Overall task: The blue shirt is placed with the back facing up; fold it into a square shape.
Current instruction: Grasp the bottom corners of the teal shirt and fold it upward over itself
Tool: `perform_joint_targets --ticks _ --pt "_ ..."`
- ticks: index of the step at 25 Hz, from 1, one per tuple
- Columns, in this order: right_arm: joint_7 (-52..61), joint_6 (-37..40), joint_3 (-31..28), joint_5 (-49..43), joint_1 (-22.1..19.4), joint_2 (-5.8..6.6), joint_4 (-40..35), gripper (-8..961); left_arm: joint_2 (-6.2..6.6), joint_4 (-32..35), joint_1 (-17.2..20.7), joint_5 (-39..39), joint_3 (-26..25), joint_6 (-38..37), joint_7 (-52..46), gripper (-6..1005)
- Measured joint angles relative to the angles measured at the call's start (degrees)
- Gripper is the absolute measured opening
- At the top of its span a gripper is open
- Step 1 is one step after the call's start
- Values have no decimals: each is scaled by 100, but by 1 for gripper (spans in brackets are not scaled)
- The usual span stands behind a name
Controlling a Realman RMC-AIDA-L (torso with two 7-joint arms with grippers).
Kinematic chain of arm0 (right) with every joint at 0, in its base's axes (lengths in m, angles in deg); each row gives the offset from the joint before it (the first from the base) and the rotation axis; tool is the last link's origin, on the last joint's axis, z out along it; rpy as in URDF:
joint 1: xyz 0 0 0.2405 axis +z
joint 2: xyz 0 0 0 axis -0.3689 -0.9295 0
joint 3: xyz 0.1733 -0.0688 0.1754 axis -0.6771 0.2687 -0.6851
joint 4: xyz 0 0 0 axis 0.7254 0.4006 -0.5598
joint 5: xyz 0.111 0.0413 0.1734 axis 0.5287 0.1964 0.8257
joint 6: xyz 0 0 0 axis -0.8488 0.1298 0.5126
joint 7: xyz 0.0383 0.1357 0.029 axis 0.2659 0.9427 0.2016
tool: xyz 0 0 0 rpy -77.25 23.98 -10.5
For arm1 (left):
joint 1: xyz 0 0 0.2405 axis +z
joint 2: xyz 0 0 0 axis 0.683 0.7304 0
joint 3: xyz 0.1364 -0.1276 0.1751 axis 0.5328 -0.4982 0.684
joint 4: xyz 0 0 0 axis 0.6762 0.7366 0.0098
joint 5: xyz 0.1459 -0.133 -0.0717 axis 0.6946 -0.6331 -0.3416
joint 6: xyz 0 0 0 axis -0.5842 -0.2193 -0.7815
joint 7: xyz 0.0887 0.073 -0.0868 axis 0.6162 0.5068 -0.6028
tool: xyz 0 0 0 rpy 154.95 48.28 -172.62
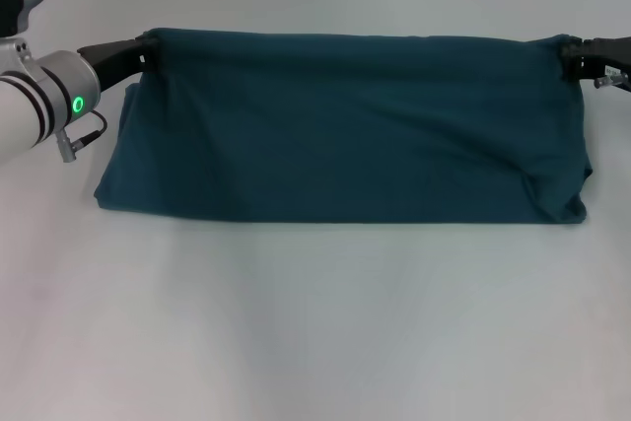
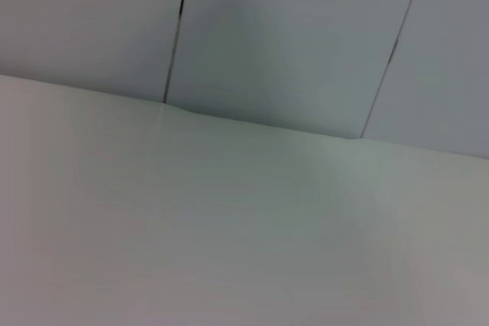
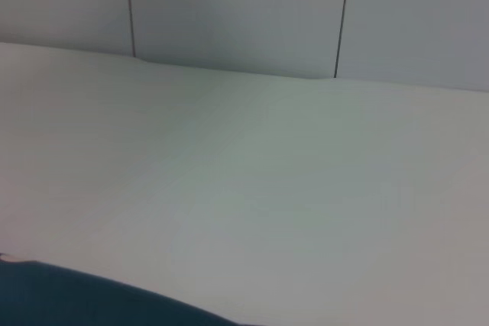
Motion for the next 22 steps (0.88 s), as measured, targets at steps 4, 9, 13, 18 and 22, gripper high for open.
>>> perform_joint_targets --ticks 4,9,13,18,22 --pt "-51 -36 38 141 3 11 81 82 1 -70 -2 -87 7 21 110 21" --pt "-159 -53 42 162 2 -11 92 84 9 -139 -15 -112 7 28 191 27" --pt "-195 -58 42 194 -1 -18 104 86 -6 -149 -43 -147 7 50 256 51" --pt "-197 -50 46 232 -10 -21 105 88 -34 -150 -61 -174 7 98 274 81" --pt "-186 7 57 234 -60 -22 5 90 -42 -146 -49 -417 1 233 276 105"
